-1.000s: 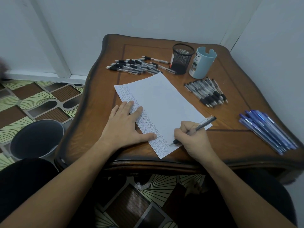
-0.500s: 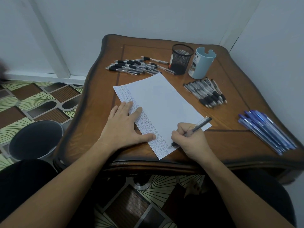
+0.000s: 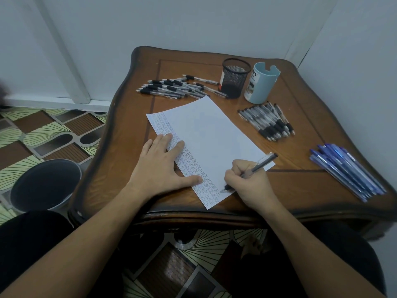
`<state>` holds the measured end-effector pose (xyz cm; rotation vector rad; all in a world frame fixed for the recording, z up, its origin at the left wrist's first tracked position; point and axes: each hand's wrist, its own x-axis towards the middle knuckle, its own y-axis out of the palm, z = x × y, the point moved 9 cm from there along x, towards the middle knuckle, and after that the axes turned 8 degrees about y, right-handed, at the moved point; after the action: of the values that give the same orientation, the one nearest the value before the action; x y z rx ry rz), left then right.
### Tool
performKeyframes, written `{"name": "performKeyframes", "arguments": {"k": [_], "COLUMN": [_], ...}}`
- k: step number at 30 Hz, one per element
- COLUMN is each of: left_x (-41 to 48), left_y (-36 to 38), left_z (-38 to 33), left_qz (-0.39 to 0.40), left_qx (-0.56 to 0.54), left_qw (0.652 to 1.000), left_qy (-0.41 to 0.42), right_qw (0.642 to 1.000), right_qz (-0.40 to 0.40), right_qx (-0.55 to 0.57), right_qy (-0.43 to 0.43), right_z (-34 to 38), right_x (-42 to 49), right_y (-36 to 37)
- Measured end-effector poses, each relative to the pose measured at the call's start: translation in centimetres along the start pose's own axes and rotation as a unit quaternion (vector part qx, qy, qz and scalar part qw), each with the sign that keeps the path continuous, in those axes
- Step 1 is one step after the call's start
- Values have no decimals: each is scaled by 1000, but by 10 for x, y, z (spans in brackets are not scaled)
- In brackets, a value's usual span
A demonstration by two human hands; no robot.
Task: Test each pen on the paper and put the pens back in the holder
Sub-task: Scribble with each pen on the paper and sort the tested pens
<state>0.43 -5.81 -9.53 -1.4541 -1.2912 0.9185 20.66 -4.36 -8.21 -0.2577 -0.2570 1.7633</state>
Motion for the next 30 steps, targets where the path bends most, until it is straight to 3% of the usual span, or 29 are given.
{"name": "performKeyframes", "arguments": {"k": [9, 14, 17, 25, 30], "left_x": [0, 0, 0, 0, -1], "left_y": [0, 0, 0, 0, 0], "left_z": [-1, -1, -1, 0, 1], "left_qz": [-4, -4, -8, -1, 0], "left_qx": [-1, 0, -4, -1, 0], "left_qw": [1000, 1000, 1000, 1000, 1000], "left_qy": [2, 2, 3, 0, 0], "right_qw": [1000, 971, 955, 955, 961], "right_qz": [-7, -27, -30, -24, 6], "right_qx": [-3, 220, 267, 257, 158], "right_qy": [5, 90, 122, 148, 227], "right_z": [-1, -15, -16, -13, -4], "right_x": [1, 12, 14, 17, 37], "right_y": [-1, -14, -17, -18, -31]}}
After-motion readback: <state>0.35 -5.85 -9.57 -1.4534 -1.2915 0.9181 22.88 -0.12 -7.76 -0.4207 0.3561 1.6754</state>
